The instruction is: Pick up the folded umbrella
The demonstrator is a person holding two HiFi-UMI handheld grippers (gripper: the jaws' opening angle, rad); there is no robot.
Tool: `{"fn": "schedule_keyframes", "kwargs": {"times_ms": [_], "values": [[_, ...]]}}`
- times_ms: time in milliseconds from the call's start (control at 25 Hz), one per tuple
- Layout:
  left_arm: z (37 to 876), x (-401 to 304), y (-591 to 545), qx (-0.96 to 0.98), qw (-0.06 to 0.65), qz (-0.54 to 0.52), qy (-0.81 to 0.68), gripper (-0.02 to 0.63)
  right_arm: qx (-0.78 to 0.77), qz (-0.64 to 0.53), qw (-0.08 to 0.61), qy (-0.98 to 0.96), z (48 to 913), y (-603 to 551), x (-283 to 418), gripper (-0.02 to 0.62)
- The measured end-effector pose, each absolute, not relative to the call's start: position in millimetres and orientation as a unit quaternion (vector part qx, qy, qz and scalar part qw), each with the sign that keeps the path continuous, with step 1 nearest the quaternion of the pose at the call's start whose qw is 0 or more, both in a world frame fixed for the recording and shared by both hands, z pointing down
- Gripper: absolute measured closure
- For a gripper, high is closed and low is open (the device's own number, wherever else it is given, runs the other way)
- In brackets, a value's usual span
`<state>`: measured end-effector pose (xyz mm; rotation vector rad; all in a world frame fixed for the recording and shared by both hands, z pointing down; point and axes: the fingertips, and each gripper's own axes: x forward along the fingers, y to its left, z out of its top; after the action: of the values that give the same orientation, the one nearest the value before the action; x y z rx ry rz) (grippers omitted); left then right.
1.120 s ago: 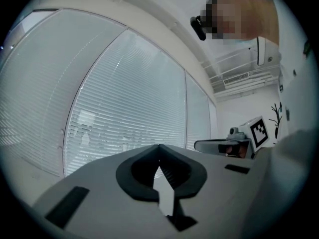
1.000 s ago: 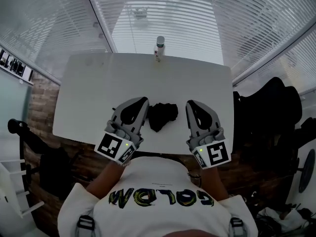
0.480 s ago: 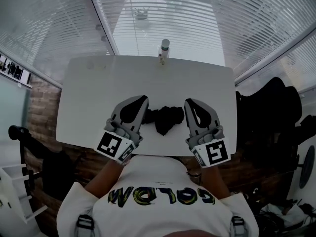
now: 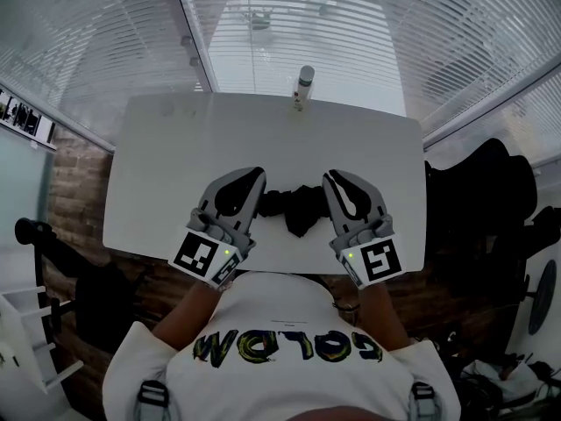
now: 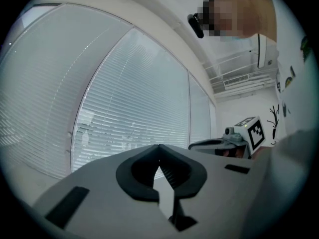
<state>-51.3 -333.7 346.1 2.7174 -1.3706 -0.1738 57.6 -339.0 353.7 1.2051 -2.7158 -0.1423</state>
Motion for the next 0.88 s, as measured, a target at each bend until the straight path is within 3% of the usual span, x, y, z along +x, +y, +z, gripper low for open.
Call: {"fn": "schedule_keyframes", "kwargs": {"times_ms": [360,880], "values": [[354.4,-70.0,-330.9,0.882,0.055,-0.056,-0.465,0.595,0.331,-0.039,0.179,-0.926,416.6,-349.2,18.4,0.455],[360.8,-85.9,-323.7,0.873,0.066,-0.061,-0.479,0.595,0.128,-0.048,0.404,-0.904,553.4,-335.6,-37.1,0.265]]}}
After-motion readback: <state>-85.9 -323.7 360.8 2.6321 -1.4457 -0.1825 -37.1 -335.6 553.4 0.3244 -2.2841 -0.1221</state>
